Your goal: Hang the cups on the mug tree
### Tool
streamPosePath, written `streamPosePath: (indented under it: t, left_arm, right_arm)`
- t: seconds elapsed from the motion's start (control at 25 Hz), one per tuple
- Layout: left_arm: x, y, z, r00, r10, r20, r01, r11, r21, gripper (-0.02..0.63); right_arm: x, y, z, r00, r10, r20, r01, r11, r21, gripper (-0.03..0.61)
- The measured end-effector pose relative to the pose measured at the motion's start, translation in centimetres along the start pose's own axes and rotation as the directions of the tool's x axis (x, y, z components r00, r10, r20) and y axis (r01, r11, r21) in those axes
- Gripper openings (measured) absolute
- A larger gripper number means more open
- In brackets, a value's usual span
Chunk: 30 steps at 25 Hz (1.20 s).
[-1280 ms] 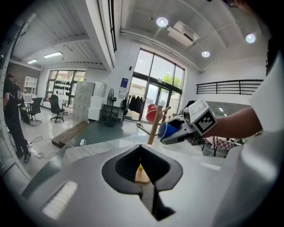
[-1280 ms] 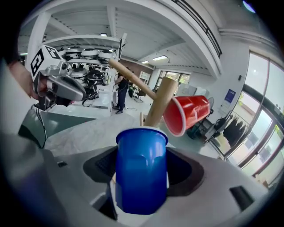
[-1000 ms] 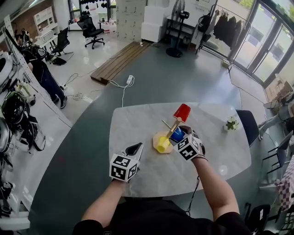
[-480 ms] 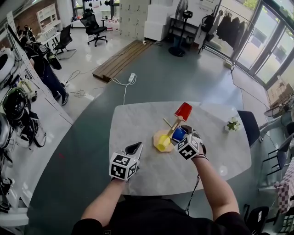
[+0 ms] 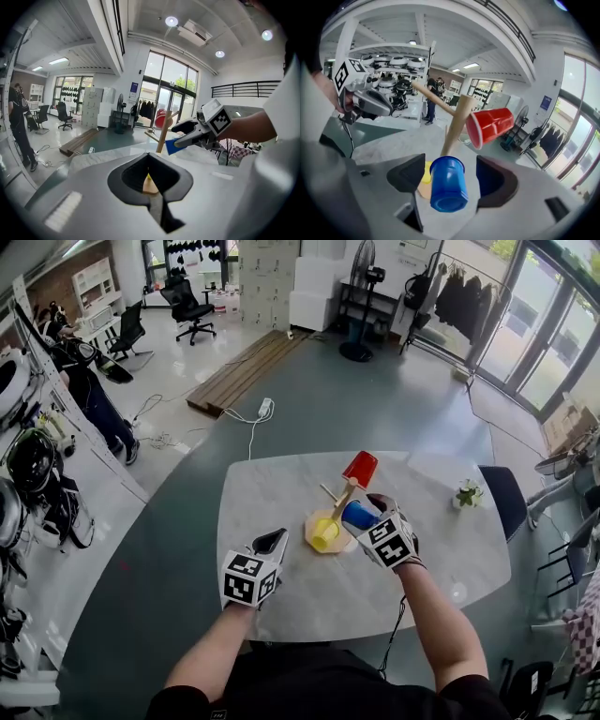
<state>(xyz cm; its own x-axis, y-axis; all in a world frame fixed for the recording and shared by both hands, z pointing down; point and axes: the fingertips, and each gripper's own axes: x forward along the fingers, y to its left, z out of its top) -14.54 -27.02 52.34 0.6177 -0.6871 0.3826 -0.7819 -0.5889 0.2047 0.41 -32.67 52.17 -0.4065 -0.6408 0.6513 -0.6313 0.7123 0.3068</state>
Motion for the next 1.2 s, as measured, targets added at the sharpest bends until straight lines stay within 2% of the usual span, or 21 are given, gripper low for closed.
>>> streamPosePath:
  t: [0.2,0.32,0.56,0.76,0.92,1.08,1.2]
  left_arm:
    - [-0.1,-0.1,1.6,0.999,0.03,0.018,-0.03,0.999,0.03,0.012]
    - [0.1,-0.8,2.4,0.999,0.047,0.022,-0.048,0.998,0.049,0.011]
    - [0.6,-2.4,3.7,0.995,0.089,0.034,-0.09,0.994,0.057,0.012]
    - [0.6,-3.8,5.0,0.995,0.083,0.06,-0.087,0.994,0.068,0.012]
    - [0.7,-5.2,6.1,0.997,0.023,0.069,-0.029,0.995,0.099,0.012]
    - [0.0,-4.9,7.6,0.996,-0.01,0.091,-0.002,0.992,0.128,0.012]
    - [-0.6,-3.9,8.8,0.993,-0.011,0.114,-0.005,0.99,0.144,0.012]
  right_arm:
    - [-3.5,-1.4,1.0,0.987,0.0,0.16,-0.028,0.985,0.171,0.328]
    - [-6.0,-3.1,0.7,0.966,-0.019,0.258,-0.058,0.956,0.287,0.328]
    - [-10.4,-5.0,-1.3,0.917,-0.098,0.386,-0.076,0.909,0.41,0.328]
    - [-11.9,-4.2,-2.5,0.888,-0.13,0.442,-0.114,0.868,0.484,0.327]
    - [-12.3,-2.4,-2.9,0.879,-0.138,0.456,-0.118,0.864,0.49,0.318]
    - [-12.3,-1.0,-2.7,0.876,-0.168,0.452,-0.097,0.857,0.505,0.252]
    - [-13.1,-1.6,-1.6,0.859,-0.21,0.467,-0.082,0.845,0.529,0.189]
